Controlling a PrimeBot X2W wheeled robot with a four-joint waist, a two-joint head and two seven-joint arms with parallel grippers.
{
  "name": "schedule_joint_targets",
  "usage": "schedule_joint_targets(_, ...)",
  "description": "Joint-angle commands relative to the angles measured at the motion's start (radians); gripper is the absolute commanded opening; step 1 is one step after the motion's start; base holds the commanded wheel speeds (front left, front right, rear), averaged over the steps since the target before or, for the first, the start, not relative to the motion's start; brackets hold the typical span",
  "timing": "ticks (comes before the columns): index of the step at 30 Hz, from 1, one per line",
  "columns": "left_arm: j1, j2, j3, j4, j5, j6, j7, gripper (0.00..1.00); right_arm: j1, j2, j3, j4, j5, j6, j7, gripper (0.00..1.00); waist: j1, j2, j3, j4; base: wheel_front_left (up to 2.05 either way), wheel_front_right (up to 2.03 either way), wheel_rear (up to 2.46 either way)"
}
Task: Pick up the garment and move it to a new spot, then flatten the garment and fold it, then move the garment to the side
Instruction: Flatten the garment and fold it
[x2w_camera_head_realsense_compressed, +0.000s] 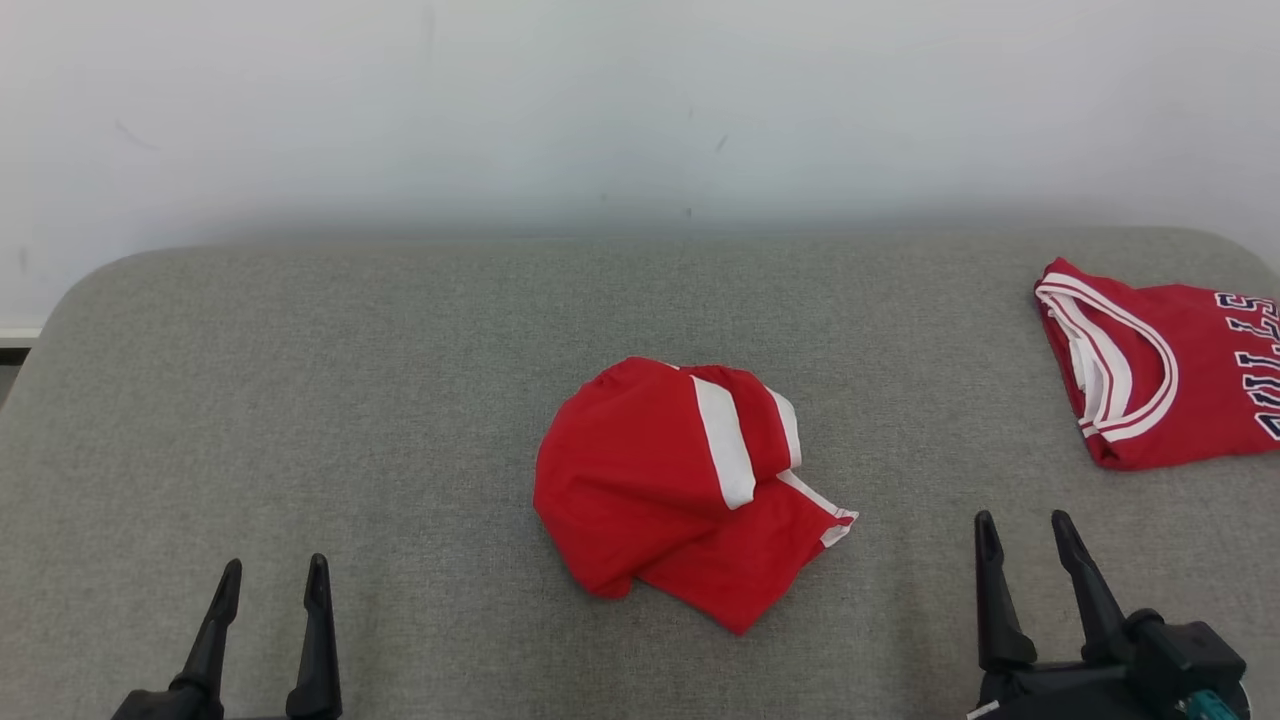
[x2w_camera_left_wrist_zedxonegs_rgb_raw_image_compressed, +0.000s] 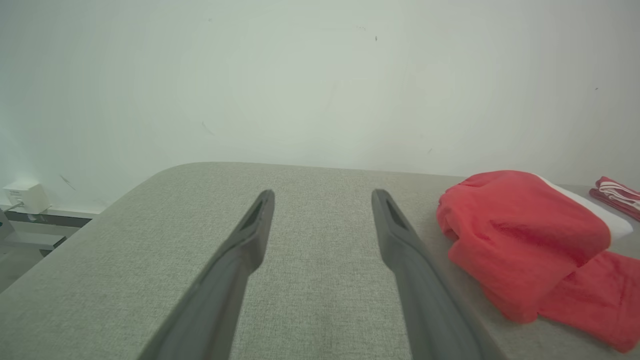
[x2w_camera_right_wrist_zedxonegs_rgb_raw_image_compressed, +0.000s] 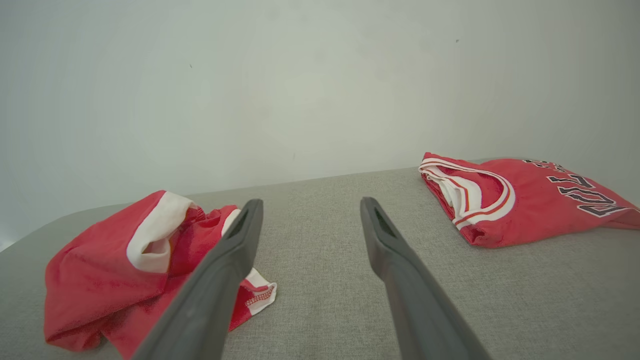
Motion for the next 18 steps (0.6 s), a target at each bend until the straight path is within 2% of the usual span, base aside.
schedule_joint_targets(1,-0.009,-0.004,0.004,0.002,0.009,-0.006,-0.003,1.00,-0.016,-0.002,0.011,0.004,-0.003,-0.002,-0.001,1.00,0.0000,0.0000,0.002,0.004,0.00,0.00,0.00)
schedule_joint_targets(8,-0.034,-0.012,-0.011,0.003,0.021,-0.005,-0.003,1.00,-0.104,-0.043,0.059,0.048,-0.010,-0.002,0.047,1.00,0.0000,0.0000,0.025,0.037,0.00,0.00,0.00)
schedule_joint_targets(18,-0.070,-0.029,-0.036,0.016,0.018,-0.006,-0.003,1.00,-0.263,-0.089,0.092,0.281,-0.011,-0.002,0.121,1.00,0.0000,0.0000,0.065,0.114,0.00,0.00,0.00)
